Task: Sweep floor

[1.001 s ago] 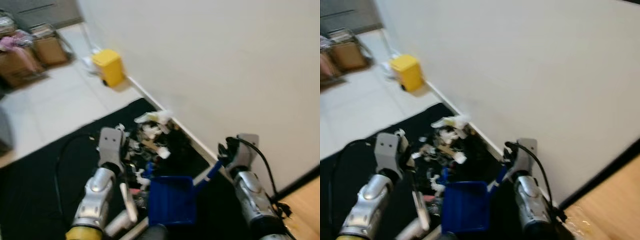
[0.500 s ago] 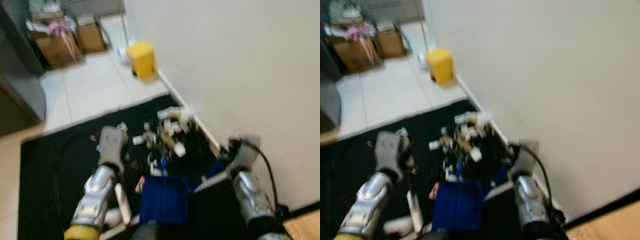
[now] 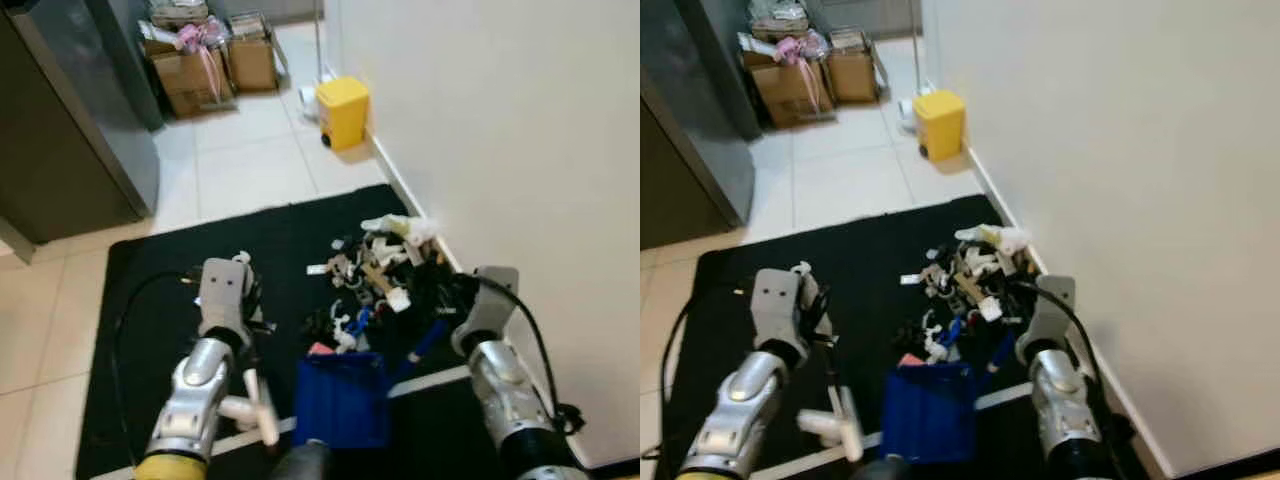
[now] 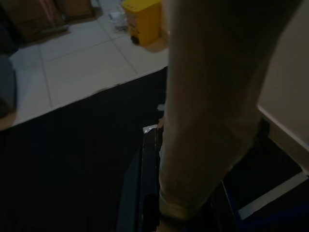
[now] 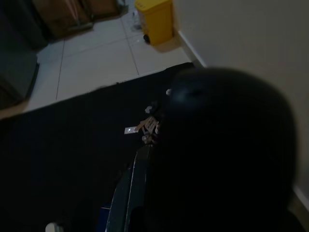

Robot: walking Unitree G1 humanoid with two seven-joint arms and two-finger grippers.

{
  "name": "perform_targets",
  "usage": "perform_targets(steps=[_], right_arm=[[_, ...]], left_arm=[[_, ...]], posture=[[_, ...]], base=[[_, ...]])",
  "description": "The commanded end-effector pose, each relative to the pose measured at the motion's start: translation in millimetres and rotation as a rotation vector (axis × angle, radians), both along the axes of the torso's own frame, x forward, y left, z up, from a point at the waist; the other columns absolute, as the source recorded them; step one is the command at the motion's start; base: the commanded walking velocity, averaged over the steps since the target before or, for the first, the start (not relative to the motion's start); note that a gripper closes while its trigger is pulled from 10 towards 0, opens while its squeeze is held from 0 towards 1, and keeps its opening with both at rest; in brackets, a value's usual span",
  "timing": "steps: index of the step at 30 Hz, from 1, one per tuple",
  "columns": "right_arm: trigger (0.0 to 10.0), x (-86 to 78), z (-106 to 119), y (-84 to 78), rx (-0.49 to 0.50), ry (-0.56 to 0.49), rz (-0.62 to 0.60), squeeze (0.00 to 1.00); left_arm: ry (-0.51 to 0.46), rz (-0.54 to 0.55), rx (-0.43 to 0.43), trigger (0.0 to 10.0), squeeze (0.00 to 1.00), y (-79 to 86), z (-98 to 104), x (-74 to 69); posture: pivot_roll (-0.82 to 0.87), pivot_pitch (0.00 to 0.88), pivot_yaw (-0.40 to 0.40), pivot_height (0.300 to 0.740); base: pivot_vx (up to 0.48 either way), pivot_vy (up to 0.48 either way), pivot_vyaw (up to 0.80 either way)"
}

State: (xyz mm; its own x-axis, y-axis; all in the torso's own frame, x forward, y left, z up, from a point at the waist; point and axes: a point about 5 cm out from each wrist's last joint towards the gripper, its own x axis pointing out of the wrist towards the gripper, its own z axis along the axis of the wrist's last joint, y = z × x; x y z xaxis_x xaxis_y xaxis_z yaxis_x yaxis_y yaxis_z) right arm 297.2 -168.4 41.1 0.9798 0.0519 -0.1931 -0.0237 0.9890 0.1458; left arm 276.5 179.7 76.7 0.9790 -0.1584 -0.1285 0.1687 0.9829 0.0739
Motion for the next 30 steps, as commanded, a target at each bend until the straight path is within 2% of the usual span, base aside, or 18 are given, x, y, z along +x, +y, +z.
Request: perform_targets(steps=[1, 5, 11, 17, 19, 21, 22, 26, 28, 30], right_arm=[[10.0, 1.6, 3, -0.7, 0.016, -0.011, -0.015, 0.0], [10.0, 2.2, 3, -0.8, 0.016, -0.013, -0.015, 0.0], [10.0, 2.5, 5, -2.2, 0.009, -0.025, -0.027, 0.0], [10.0, 7.8, 15, -18.5, -0.04, -0.064, -0.096, 0.0], [10.0, 12.5, 23, -32.0, -0.082, -0.082, -0.155, 0.0], [10.0, 13.5, 25, -36.6, -0.094, -0.084, -0.178, 0.0], [10.0, 14.4, 27, -45.1, -0.102, -0.085, -0.221, 0.0], [10.0, 15.2, 29, -53.2, -0.102, -0.091, -0.261, 0.0], [10.0, 15.5, 29, -61.6, -0.114, -0.077, -0.303, 0.0], [10.0, 15.6, 29, -62.1, -0.122, -0.072, -0.305, 0.0]], left_arm=[[-0.026, 0.002, 0.015, 10.0, 0.0, 1.5, 6, 2.5], [-0.029, 0.005, 0.016, 10.0, 0.0, 2.4, 7, 3.6], [-0.071, 0.02, 0.017, 10.0, 0.0, 15.8, 18, 10.3], [-0.086, -0.073, -0.086, 10.0, 0.0, 27.1, 41, 18.0], [-0.141, -0.096, -0.049, 10.0, 0.0, 32.1, 50, 22.2], [-0.146, -0.109, -0.022, 10.0, 0.0, 33.1, 51, 23.3], [-0.135, -0.133, -0.008, 10.0, 0.0, 35.3, 50, 25.1], [-0.144, -0.166, -0.014, 10.0, 0.0, 37.4, 51, 26.7], [-0.124, -0.223, 0.028, 10.0, 0.0, 37.5, 48, 30.8], [-0.118, -0.241, 0.043, 10.0, 0.0, 37.4, 48, 32.6]], posture=[[0.15, 0.059, 0.004, 0.74], [0.15, 0.059, 0.005, 0.74], [0.15, 0.061, 0.005, 0.74], [0.15, 0.067, 0.007, 0.74], [0.15, 0.074, 0.013, 0.74], [0.15, 0.075, 0.014, 0.74], [0.15, 0.079, 0.016, 0.74], [0.14, 0.083, 0.02, 0.74], [0.14, 0.093, 0.024, 0.74], [0.14, 0.097, 0.026, 0.74]], base=[[0.0, 0.0, 0.0], [0.0, 0.0, 0.0], [0.0, 0.0, 0.0], [0.0, 0.0, 0.0], [0.0, 0.0, 0.0], [0.0, 0.0, 0.0], [0.0, 0.0, 0.0], [0.0, 0.0, 0.0], [0.0, 0.0, 0.0], [0.0, 0.0, 0.0]])
